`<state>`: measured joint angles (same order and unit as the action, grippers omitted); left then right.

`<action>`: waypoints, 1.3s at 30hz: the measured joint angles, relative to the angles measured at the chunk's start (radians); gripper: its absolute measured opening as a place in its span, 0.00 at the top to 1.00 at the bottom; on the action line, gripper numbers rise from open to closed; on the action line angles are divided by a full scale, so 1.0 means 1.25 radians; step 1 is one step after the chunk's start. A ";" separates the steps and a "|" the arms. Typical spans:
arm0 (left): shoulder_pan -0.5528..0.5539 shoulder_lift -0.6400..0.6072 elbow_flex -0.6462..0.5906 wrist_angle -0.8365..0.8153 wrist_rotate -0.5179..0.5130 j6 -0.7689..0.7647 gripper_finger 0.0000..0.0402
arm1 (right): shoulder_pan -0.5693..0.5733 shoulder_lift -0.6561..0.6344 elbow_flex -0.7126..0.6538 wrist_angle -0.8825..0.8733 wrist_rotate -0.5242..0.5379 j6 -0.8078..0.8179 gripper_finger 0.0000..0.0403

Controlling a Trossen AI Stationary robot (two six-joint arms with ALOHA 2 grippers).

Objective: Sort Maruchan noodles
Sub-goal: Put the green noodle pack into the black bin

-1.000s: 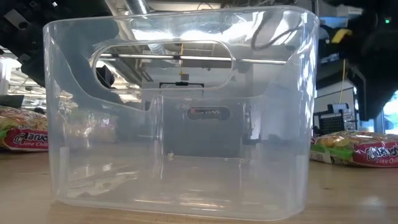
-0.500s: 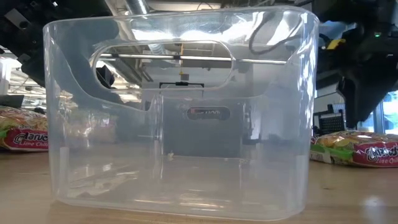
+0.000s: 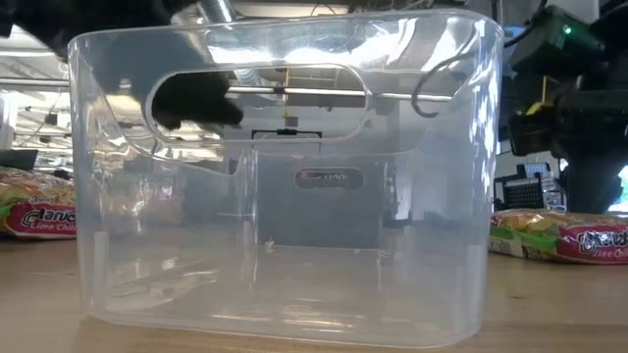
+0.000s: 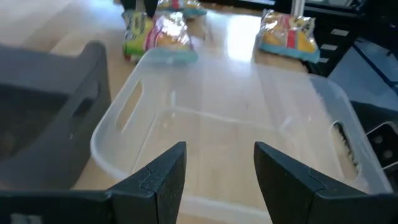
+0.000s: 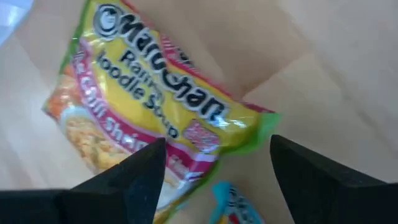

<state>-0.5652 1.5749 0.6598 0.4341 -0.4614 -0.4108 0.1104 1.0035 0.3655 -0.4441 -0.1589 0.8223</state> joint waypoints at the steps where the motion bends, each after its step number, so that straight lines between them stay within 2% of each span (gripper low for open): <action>1: 0.000 0.000 0.010 -0.005 0.000 0.007 0.55 | 0.000 0.000 -0.006 0.022 -0.013 0.006 0.34; 8: 0.000 0.000 0.053 -0.040 0.001 0.059 0.55 | 0.000 0.000 -0.038 0.188 -0.063 -0.014 0.34; 14: 0.008 0.000 0.053 -0.043 0.003 0.059 0.55 | 0.000 0.008 -0.045 0.198 -0.029 -0.015 0.34; 20: 0.053 0.006 0.080 -0.040 0.014 0.061 0.55 | 0.000 0.062 -0.045 0.231 -0.020 0.007 0.34; 27: 0.109 0.083 0.248 -0.156 0.037 0.106 0.55 | 0.000 0.119 -0.044 0.273 -0.014 0.002 0.34; 39: 0.226 0.353 0.605 -0.336 0.182 0.115 0.55 | 0.000 0.121 -0.044 0.272 -0.014 -0.034 0.34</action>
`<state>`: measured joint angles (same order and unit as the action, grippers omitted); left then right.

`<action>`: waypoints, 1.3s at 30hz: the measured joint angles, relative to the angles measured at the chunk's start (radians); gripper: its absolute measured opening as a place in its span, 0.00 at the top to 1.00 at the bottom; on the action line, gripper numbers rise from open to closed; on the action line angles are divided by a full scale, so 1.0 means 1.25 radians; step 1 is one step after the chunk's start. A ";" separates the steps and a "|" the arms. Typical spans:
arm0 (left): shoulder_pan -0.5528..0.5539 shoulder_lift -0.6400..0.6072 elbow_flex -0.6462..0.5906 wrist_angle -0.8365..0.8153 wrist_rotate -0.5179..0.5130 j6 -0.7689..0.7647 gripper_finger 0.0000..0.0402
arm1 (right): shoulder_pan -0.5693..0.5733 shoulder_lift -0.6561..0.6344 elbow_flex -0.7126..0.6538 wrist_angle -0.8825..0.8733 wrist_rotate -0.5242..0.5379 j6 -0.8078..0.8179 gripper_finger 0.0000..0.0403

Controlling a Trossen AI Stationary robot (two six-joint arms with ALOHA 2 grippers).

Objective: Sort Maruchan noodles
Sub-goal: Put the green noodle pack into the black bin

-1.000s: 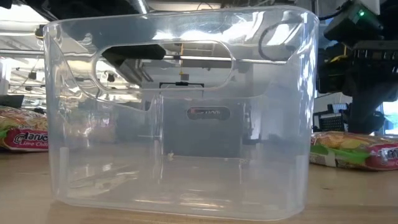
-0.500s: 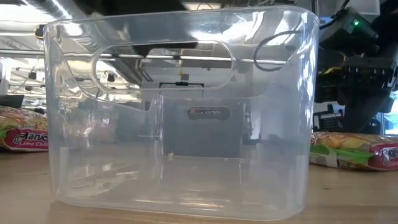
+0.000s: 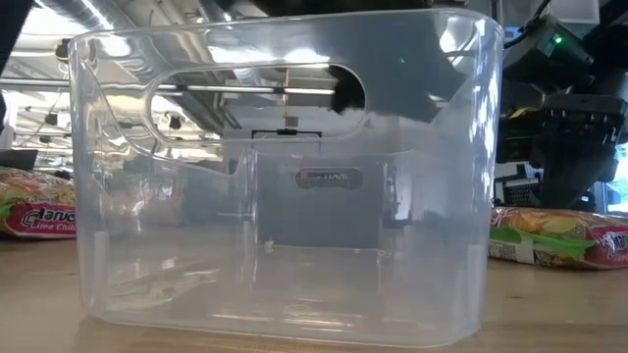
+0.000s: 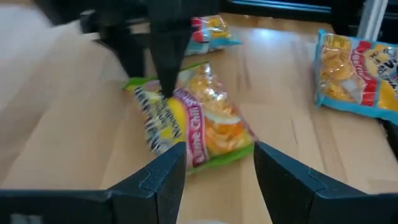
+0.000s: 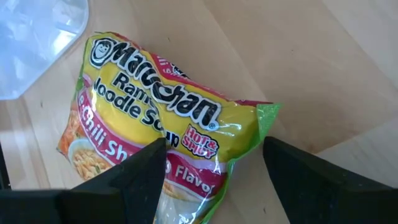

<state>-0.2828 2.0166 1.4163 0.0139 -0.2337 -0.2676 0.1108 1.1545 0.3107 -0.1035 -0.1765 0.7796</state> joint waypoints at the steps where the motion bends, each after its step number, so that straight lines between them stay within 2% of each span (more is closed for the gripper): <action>1: 0.007 0.021 0.026 -0.004 0.023 0.012 0.55 | 0.000 0.000 0.000 0.000 0.000 -0.001 0.34; 9: 0.045 0.144 0.175 -0.089 0.051 0.009 0.55 | 0.000 0.000 0.000 -0.001 0.000 -0.001 0.34; 15: 0.068 0.228 0.243 -0.086 0.118 0.007 0.55 | 0.000 0.000 0.000 -0.001 0.000 0.000 0.34; 23: 0.081 0.258 0.259 -0.119 0.120 -0.003 0.55 | 0.000 0.000 0.000 -0.002 -0.001 -0.016 0.34; 29: 0.081 0.258 0.259 -0.121 0.119 -0.006 0.55 | 0.000 -0.023 0.000 -0.017 -0.059 -0.001 0.34; 34: 0.081 0.258 0.259 -0.122 0.119 -0.006 0.55 | 0.000 -0.040 0.000 -0.080 -0.069 0.027 0.34; 39: 0.081 0.258 0.259 -0.123 0.119 -0.004 0.55 | 0.001 -0.032 -0.001 -0.021 -0.086 0.028 0.34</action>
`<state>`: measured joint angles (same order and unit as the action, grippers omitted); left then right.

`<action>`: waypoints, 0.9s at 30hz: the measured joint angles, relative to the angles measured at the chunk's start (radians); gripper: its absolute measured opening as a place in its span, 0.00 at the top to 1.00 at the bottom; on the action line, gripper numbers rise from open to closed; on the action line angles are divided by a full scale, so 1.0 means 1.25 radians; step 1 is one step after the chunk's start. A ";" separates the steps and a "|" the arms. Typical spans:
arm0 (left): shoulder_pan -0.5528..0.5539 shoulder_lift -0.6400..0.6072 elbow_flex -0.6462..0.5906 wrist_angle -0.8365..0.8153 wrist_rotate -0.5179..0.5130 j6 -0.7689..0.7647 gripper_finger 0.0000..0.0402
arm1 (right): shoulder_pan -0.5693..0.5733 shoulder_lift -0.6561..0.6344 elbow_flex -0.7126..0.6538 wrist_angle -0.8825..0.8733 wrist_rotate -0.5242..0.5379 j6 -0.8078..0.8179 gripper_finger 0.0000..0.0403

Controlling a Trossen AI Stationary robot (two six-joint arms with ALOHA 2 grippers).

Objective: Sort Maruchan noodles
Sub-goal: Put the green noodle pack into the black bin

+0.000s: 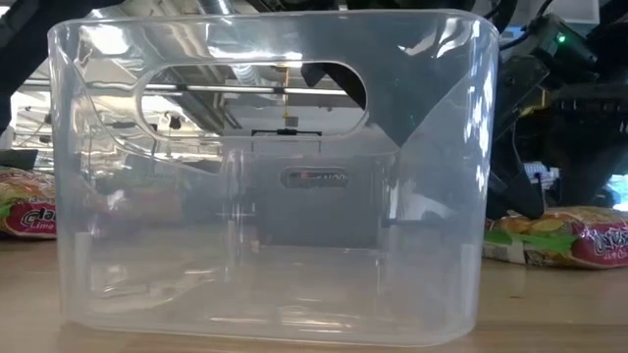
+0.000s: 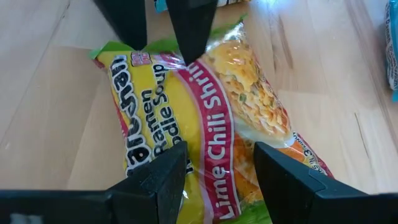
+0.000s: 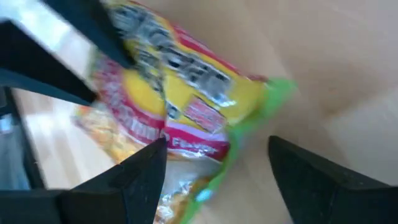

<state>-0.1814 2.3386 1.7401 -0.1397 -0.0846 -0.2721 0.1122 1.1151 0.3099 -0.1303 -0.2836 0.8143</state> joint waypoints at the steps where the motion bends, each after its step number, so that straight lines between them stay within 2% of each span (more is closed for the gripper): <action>1: 0.000 0.000 0.000 0.000 0.000 0.007 0.55 | 0.000 0.003 0.000 0.024 -0.006 -0.011 0.34; 11: -0.002 0.000 -0.001 0.004 0.003 0.015 0.55 | -0.002 0.092 0.000 0.129 -0.042 -0.053 0.34; 19: -0.002 0.001 -0.002 0.014 0.007 0.024 0.55 | 0.000 0.078 -0.001 0.103 -0.193 -0.068 0.34; 21: -0.002 0.001 -0.002 0.015 0.004 0.031 0.55 | -0.001 0.078 -0.001 0.104 -0.190 -0.069 0.34; 27: -0.001 0.001 -0.002 0.016 -0.003 0.031 0.55 | 0.000 0.096 0.000 0.126 -0.101 -0.065 0.34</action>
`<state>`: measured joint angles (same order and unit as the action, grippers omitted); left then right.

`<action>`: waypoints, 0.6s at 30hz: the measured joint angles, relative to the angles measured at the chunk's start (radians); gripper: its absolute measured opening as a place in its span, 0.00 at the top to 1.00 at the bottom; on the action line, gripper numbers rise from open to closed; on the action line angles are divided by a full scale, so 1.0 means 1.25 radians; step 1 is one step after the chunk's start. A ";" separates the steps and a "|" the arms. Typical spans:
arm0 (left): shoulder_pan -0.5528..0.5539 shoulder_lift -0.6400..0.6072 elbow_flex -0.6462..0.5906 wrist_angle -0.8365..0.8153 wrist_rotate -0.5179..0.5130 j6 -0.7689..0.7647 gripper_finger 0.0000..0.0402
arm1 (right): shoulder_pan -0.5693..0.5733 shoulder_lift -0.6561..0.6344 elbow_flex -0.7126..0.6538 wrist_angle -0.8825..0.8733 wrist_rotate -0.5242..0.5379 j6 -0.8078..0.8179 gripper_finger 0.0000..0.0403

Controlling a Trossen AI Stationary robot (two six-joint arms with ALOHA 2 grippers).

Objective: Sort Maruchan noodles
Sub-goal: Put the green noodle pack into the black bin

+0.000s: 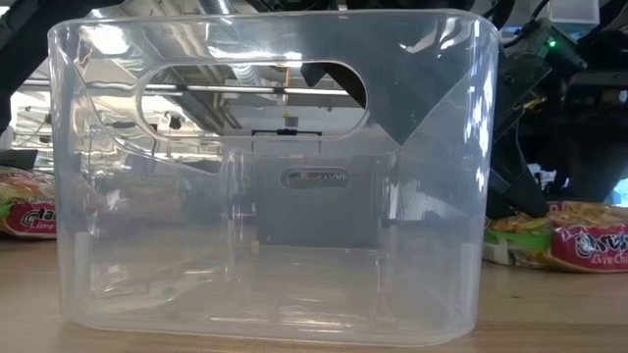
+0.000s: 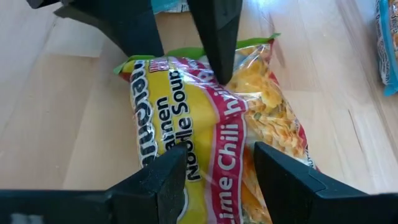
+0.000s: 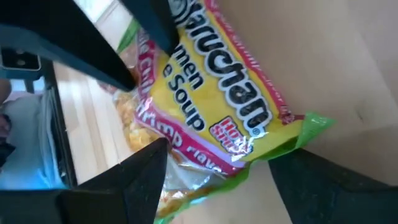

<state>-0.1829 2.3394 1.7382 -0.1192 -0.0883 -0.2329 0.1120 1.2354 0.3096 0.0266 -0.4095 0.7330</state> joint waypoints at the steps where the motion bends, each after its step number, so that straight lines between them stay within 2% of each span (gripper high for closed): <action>1: 0.000 0.000 0.000 0.000 0.000 0.000 0.55 | 0.000 0.005 0.000 0.012 0.006 0.000 0.34; 11: 0.000 0.000 0.000 0.001 0.003 0.000 0.55 | 0.000 0.031 0.000 0.085 0.048 -0.003 0.36; 14: 0.000 0.000 0.000 0.002 0.002 0.000 0.55 | 0.000 0.032 0.000 0.086 0.047 -0.006 0.42; 18: 0.000 0.000 -0.001 0.003 0.002 0.000 0.55 | -0.001 0.032 0.000 0.081 0.047 -0.026 0.55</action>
<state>-0.1833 2.3394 1.7374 -0.1150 -0.0853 -0.2325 0.1108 1.2758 0.3096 0.1282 -0.3508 0.7005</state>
